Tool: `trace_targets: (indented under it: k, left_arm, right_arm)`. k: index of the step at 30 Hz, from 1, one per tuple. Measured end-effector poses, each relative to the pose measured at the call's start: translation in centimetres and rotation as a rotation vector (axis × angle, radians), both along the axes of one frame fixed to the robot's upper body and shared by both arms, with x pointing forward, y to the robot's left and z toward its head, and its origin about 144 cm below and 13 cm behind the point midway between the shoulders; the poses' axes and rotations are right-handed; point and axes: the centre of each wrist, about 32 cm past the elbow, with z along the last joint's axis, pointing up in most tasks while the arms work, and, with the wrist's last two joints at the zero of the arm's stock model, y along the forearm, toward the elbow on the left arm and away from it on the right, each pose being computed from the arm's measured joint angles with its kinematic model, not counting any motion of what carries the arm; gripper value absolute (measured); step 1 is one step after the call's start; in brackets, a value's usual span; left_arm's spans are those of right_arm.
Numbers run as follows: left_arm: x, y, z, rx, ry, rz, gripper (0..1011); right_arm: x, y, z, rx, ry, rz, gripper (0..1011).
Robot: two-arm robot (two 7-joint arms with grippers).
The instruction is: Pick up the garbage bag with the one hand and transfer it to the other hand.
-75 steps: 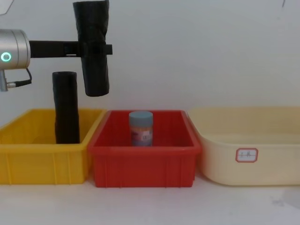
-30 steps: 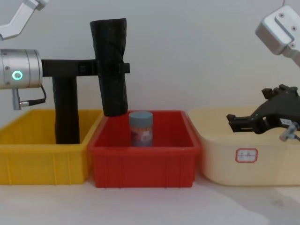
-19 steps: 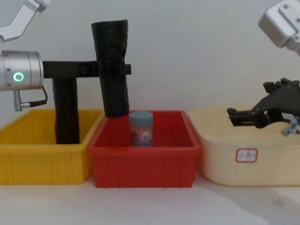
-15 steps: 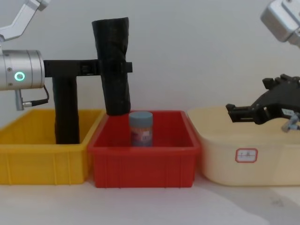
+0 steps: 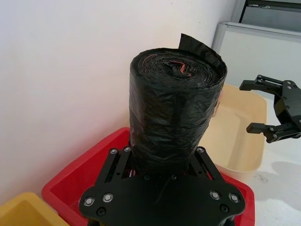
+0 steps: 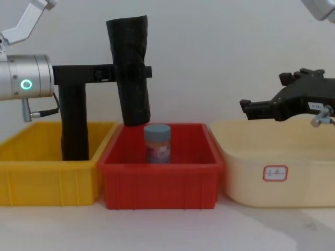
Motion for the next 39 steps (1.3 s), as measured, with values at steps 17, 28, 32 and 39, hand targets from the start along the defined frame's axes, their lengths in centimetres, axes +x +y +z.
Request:
trace_targets:
  k: [17,28,32,39]
  left_arm:
    - [0.9,-0.6,0.0,-0.005,0.011,-0.035,402]
    - [2.1,-2.0,-0.1,-0.003,0.023,-0.093,402]
    - [2.5,-2.5,-0.2,-0.001,0.028,-0.110,402]
    - [3.0,-3.4,-0.1,0.004,0.030,-0.139,402]
  right_arm:
    - [0.5,0.6,1.3,0.099,0.036,0.044,1000]
    - [1.1,0.7,2.5,0.238,0.086,0.148,1000]
    - [1.5,0.7,3.1,0.301,0.108,0.203,1000]
    - [2.1,0.9,4.0,0.400,0.141,0.303,1000]
